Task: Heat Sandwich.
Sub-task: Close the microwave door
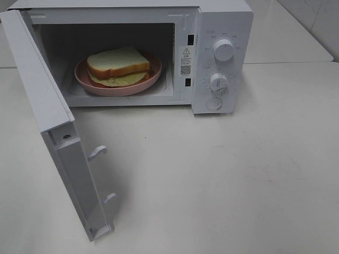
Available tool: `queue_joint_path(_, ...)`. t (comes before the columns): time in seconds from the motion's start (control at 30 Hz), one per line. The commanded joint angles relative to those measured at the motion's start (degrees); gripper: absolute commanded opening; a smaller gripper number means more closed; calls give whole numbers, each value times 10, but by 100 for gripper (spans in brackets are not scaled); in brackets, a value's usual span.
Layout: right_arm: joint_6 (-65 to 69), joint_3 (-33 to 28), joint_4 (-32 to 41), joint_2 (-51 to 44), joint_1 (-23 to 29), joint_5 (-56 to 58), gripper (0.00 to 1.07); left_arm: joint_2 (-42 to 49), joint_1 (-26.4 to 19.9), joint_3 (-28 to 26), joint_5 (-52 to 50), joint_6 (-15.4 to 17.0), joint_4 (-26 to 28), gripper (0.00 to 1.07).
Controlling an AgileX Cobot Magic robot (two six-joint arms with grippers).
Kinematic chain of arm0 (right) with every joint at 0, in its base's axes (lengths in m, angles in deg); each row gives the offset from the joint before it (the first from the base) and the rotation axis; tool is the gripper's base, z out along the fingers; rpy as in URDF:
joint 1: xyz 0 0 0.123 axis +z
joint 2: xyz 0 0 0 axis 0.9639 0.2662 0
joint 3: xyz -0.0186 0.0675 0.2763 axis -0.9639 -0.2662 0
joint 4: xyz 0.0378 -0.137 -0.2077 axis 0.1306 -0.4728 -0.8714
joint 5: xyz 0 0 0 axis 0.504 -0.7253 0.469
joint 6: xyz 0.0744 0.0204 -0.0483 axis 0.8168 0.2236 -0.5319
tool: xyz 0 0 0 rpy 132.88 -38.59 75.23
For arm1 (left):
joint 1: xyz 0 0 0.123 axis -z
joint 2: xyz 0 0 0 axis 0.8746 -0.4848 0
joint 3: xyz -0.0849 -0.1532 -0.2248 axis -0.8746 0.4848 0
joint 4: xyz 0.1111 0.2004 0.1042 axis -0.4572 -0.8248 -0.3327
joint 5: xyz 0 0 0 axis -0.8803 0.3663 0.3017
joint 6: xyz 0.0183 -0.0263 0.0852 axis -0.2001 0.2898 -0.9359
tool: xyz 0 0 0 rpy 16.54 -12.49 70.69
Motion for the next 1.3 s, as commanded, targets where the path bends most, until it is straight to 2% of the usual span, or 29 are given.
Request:
queue_joint_path(0.03,4,-4,4,-50,-31,-13,76,11,-1,1,1,2,-2,103)
queue_joint_path(0.2,3,-8,2,-95,-54,-40,76,11,-1,1,1,2,-2,103)
queue_joint_path(0.3,3,-37,2,-137,-77,-56,76,11,-1,1,1,2,-2,103)
queue_joint_path(0.53,-1,-57,6,-202,-110,-99,76,11,-1,1,1,2,-2,103)
queue_joint_path(1.3,0,-57,6,-201,-110,-99,76,10,-1,1,1,2,-2,103)
